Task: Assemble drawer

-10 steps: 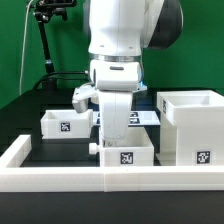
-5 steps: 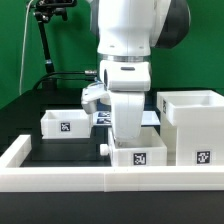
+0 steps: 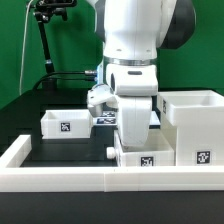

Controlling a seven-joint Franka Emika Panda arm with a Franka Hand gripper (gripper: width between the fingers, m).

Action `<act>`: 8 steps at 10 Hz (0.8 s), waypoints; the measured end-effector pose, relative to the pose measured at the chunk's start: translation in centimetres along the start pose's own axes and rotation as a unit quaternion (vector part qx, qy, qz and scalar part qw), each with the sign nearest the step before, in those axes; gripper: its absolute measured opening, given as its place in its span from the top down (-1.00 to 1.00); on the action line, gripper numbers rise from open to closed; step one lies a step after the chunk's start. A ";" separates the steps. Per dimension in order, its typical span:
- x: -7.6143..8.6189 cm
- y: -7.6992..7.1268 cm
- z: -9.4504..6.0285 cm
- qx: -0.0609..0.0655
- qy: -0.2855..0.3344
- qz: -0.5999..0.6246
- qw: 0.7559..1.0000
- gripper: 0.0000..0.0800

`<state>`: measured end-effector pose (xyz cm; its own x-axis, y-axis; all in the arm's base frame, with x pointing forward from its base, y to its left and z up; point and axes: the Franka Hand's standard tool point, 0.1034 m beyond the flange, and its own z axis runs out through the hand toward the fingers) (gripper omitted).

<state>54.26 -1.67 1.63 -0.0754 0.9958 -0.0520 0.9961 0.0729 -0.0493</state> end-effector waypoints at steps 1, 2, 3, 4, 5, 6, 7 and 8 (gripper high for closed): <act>-0.1 0.0 0.0 0.001 0.000 0.001 1.000 0.89; -0.1 -0.1 0.0 0.001 0.000 0.001 1.000 0.89; -0.1 -0.1 0.0 0.001 0.000 0.002 1.000 0.89; -0.1 -0.1 0.1 0.001 0.000 0.002 1.000 0.89; 0.4 0.0 0.1 0.001 0.002 0.000 1.000 0.89; 0.7 0.0 0.1 0.002 0.003 -0.001 1.000 0.89; 0.8 0.1 0.1 0.003 0.004 -0.002 1.000 0.89; 0.9 0.1 0.2 0.004 0.004 -0.003 1.000 0.89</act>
Offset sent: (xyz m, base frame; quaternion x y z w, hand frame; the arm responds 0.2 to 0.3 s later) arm 0.0000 0.0000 0.0000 0.0000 0.0000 0.0000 1.0000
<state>54.25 -0.76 1.38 -0.0804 0.9958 -0.0436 0.9953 0.0779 -0.0566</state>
